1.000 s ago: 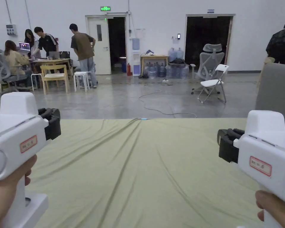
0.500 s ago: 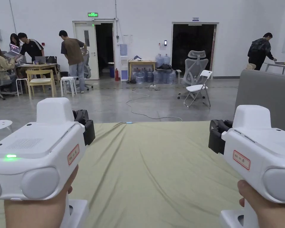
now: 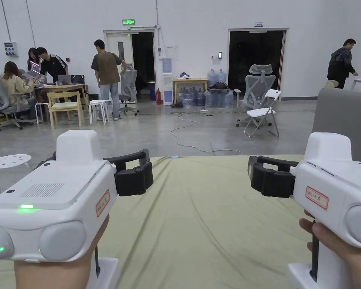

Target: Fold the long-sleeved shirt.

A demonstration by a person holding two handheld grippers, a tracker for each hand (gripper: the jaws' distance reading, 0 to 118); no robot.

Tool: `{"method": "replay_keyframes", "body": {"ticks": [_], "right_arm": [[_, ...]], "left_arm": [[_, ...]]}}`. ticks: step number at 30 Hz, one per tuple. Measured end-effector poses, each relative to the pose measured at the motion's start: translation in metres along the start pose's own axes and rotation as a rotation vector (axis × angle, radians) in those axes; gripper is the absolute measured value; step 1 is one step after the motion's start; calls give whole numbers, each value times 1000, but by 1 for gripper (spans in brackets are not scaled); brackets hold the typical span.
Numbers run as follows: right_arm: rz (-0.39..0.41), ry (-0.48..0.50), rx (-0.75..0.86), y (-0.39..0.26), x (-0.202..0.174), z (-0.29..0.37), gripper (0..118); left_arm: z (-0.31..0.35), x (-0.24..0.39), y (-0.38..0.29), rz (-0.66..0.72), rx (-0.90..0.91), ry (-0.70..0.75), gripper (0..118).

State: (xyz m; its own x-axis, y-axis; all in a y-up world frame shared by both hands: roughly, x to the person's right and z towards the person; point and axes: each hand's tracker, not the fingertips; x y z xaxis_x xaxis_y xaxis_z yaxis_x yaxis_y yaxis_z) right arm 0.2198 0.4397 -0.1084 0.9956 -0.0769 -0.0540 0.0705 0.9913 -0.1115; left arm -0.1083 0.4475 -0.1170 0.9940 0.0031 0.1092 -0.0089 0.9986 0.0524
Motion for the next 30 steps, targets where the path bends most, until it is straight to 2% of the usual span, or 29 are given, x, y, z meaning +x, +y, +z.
{"method": "replay_keyframes", "body": {"ticks": [3, 7, 12, 17, 23, 30], "right_arm": [[6, -49, -25, 0, -5, -8, 118], [28, -16, -33, 0, -5, -8, 118], [-10, 10, -38, -1, -4, -7, 118], [-19, -62, -62, 2, -13, -11, 118], [-40, -52, -64, 4, -14, -11, 118], [-2, -75, -72, 3, -24, -14, 118]], "left_arm": [[2, -2, 1, -21, 3, 12, 118], [4, -5, 1, -42, 5, 18, 118], [5, -9, -1, -34, 5, 24, 118], [4, -12, -2, -29, -7, 22, 118], [5, -14, -1, -27, -2, 25, 118], [3, -17, 0, -28, -7, 32, 118]]}}
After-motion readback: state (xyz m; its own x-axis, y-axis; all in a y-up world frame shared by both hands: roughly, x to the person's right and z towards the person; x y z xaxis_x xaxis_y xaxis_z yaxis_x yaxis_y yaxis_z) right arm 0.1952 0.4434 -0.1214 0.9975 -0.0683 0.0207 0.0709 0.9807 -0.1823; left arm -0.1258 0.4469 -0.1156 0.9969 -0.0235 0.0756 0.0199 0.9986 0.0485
